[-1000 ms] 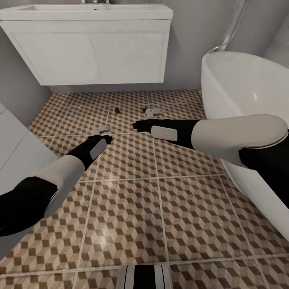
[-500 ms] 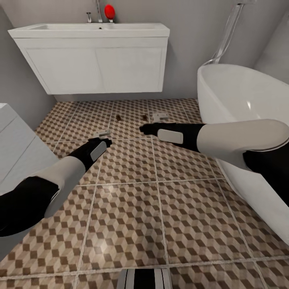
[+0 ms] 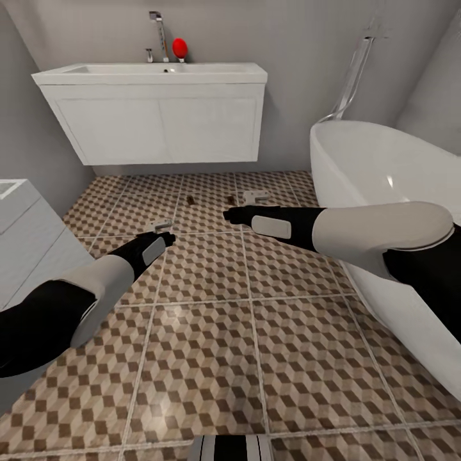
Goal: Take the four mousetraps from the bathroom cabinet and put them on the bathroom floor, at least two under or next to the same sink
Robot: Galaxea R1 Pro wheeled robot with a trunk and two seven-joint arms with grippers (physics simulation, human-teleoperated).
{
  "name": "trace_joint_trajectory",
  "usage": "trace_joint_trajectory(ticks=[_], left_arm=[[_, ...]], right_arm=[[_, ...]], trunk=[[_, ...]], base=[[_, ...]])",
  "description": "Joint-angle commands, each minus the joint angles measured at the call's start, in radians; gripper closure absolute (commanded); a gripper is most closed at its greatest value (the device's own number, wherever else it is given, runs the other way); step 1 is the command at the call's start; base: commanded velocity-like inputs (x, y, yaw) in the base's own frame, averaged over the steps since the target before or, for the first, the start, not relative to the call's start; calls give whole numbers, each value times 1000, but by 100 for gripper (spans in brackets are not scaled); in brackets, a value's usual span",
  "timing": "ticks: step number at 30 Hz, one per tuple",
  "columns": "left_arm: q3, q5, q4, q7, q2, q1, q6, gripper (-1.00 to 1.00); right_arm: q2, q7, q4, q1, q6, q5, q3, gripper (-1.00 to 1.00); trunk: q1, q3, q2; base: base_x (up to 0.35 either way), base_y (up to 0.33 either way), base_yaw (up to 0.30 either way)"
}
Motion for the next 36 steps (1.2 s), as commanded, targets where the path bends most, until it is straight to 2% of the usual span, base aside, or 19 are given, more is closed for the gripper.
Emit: trace_joint_trajectory(ticks=[1,11,18,23,29,36], left_arm=[[-8,6,8,-2,0,0,1,-100],[-8,7,79,-46,-3,1,-27,-100],[-7,8,89,-89,-7,34,-30,-100],[-7,8,90,-98,-8,84,-35,-100],[-7,8,91,-103,-9,172,-44,-100],[-6,8,91,-119,-7,289,-118,-100]], right_arm=[[1,-2,-1,2,-5,-4,6,-100],[1,-3,2,49,-13,-4,6,-100],[-1,-5,5,126,-12,-4,6,-100],[-11,-7,10,172,-13,-4,6,-100],[-33,-8,41,236,-14,-4,7,-100],[-36,-8,115,325,-13,-4,7,-100]], trunk=[[-1,3,0],[-5,42,2],[-8,69,4],[-10,88,5],[-13,111,7],[-16,138,8]], base=[[0,0,0],[0,0,0],[0,0,0],[0,0,0],[0,0,0],[0,0,0]])
